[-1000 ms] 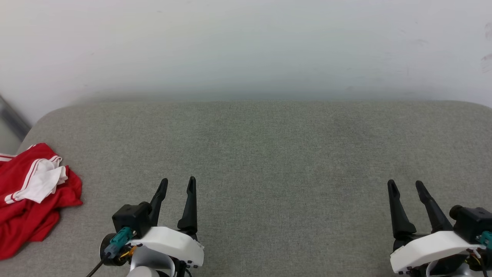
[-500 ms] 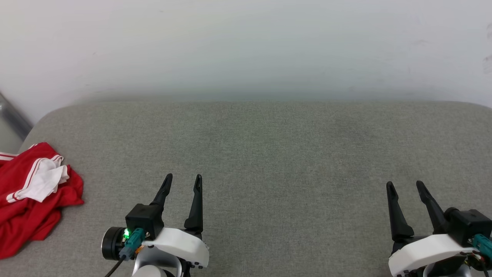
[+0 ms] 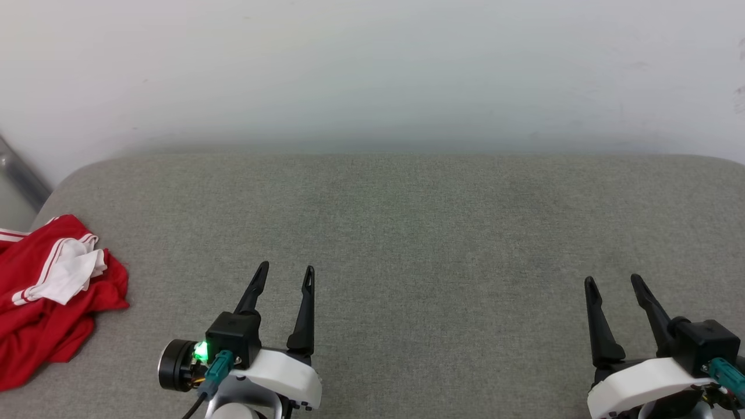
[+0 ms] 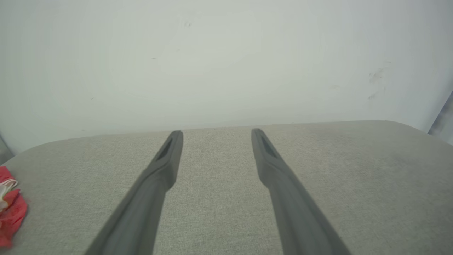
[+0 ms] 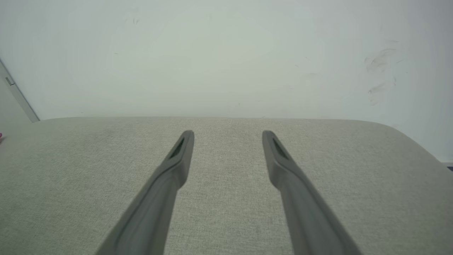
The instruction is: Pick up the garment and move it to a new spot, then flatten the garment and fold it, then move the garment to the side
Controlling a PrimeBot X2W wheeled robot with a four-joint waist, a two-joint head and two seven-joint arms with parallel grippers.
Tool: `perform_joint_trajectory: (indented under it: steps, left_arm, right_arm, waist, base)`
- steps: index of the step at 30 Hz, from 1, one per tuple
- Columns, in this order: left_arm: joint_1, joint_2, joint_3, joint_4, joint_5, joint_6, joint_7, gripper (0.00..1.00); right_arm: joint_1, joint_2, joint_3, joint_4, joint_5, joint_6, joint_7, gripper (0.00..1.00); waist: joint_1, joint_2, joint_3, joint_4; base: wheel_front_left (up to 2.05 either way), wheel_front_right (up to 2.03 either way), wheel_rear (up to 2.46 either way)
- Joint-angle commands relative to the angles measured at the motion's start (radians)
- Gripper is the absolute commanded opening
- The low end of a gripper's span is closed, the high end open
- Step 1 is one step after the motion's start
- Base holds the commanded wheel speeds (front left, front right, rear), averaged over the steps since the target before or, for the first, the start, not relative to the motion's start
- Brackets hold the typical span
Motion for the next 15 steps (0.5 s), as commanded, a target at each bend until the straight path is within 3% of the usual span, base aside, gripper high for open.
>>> perform_joint_trajectory:
  steps: [1, 15]
  left_arm:
    - [-0.009, -0.003, 0.0, 0.001, 0.017, 0.006, -0.009, 1.0]
    - [-0.013, -0.014, -0.001, 0.038, 0.075, 0.014, -0.034, 1.0]
  right_arm:
    - [0.008, 0.003, 0.001, -0.001, -0.014, 0.0, -0.007, 1.0]
    - [0.01, 0.003, 0.001, 0.008, -0.081, 0.0, -0.034, 1.0]
  waist:
    - [0.0, 0.0, 0.0, 0.0]
    - [0.0, 0.0, -0.001, 0.007]
  base:
    - [0.0, 0.0, 0.0]
    - [0.0, 0.0, 0.0]
